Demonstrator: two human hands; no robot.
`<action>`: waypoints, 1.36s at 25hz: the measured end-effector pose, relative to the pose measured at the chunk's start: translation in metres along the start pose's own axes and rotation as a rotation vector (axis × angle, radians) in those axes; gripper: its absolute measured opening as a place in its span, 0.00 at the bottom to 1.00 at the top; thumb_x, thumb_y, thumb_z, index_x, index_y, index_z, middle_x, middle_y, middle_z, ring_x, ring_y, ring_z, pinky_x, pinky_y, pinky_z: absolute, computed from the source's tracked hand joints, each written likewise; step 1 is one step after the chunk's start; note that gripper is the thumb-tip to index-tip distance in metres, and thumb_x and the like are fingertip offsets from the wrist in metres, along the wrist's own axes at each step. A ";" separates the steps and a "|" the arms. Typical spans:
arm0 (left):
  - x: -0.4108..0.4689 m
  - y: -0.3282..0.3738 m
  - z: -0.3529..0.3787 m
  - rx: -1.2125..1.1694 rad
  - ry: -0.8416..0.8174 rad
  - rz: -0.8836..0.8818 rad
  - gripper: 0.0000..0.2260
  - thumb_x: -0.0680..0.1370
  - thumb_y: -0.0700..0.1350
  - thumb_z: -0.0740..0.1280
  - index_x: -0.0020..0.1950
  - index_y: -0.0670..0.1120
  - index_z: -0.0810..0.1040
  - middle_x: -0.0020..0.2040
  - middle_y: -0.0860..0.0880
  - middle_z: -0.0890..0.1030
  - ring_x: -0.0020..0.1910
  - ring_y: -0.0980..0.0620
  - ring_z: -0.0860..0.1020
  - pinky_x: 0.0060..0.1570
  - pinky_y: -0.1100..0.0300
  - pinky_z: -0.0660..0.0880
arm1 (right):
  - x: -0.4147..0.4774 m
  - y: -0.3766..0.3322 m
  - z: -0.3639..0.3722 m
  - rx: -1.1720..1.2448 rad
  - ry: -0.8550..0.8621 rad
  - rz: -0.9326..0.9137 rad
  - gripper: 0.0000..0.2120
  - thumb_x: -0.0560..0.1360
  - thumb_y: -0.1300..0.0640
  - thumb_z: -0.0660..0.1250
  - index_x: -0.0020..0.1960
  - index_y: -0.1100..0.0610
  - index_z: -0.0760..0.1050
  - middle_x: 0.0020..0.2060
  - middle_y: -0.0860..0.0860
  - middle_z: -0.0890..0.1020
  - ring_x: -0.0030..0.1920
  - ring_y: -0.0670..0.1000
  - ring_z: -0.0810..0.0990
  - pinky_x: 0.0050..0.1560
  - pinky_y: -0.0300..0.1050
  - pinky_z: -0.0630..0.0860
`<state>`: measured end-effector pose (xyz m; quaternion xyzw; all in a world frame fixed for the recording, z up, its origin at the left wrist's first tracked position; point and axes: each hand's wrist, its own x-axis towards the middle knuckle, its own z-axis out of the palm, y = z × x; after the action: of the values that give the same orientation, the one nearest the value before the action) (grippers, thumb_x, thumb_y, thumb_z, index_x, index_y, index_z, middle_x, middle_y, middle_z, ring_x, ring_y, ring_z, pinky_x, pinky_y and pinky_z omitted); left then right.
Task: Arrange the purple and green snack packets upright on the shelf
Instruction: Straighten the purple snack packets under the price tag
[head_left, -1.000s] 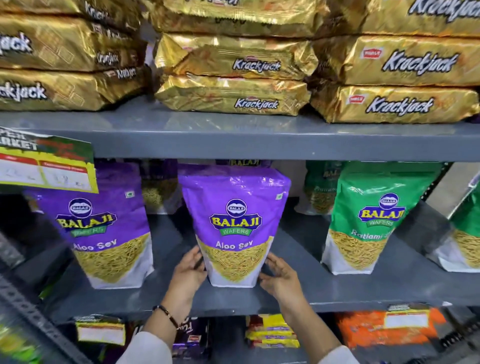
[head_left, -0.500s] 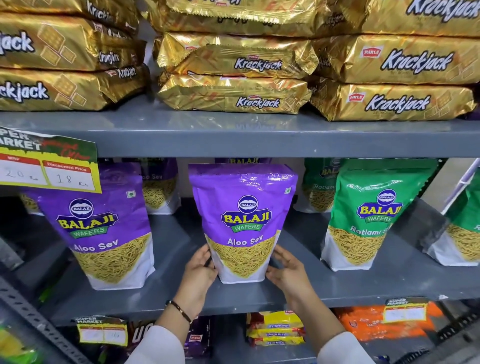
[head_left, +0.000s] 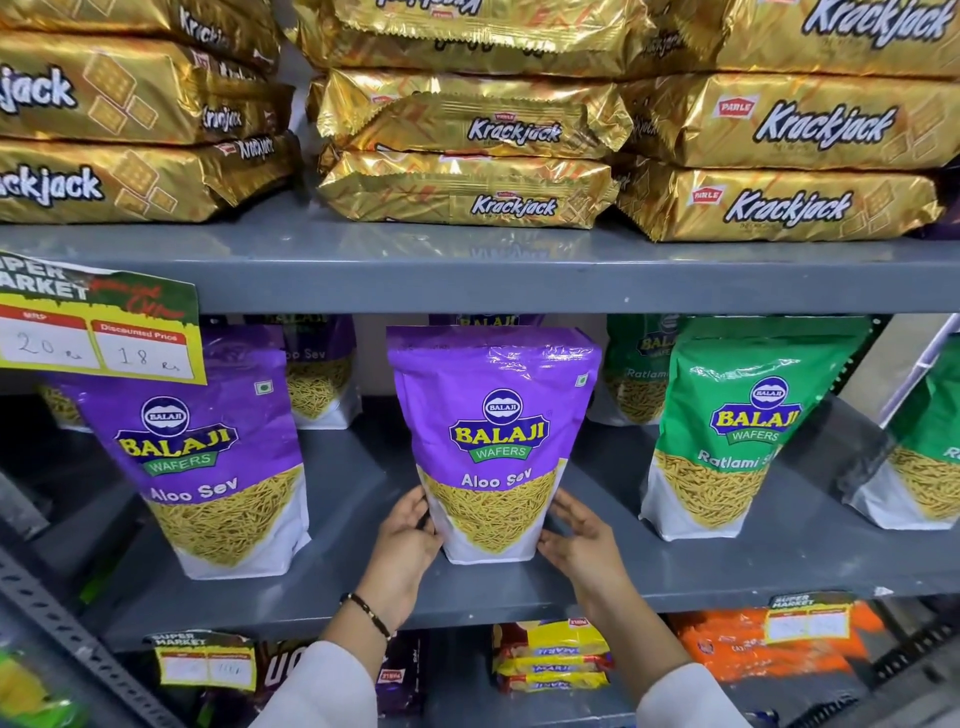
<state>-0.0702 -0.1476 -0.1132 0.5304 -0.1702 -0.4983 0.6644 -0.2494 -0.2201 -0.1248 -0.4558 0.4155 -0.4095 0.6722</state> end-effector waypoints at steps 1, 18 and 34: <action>0.001 -0.001 -0.001 -0.008 -0.003 -0.002 0.33 0.67 0.18 0.49 0.67 0.40 0.67 0.64 0.42 0.74 0.63 0.43 0.73 0.58 0.52 0.72 | 0.000 0.000 -0.001 -0.005 -0.001 -0.002 0.26 0.69 0.76 0.61 0.47 0.44 0.77 0.48 0.43 0.81 0.59 0.57 0.78 0.42 0.40 0.79; 0.003 -0.001 0.008 -0.023 0.059 0.010 0.32 0.68 0.19 0.48 0.68 0.40 0.65 0.68 0.40 0.71 0.64 0.42 0.71 0.57 0.52 0.72 | -0.004 -0.006 0.002 0.020 -0.010 0.001 0.26 0.70 0.75 0.62 0.45 0.43 0.76 0.47 0.41 0.80 0.58 0.58 0.78 0.45 0.44 0.77; -0.030 0.012 -0.023 0.060 0.272 0.455 0.24 0.67 0.23 0.57 0.40 0.50 0.81 0.44 0.55 0.84 0.51 0.56 0.80 0.44 0.70 0.74 | -0.033 -0.011 0.019 0.024 0.056 -0.154 0.20 0.68 0.80 0.55 0.40 0.59 0.75 0.37 0.59 0.78 0.37 0.49 0.79 0.38 0.32 0.77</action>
<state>-0.0611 -0.1105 -0.1024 0.5600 -0.2087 -0.2548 0.7602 -0.2444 -0.1875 -0.1037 -0.4667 0.3931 -0.4775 0.6322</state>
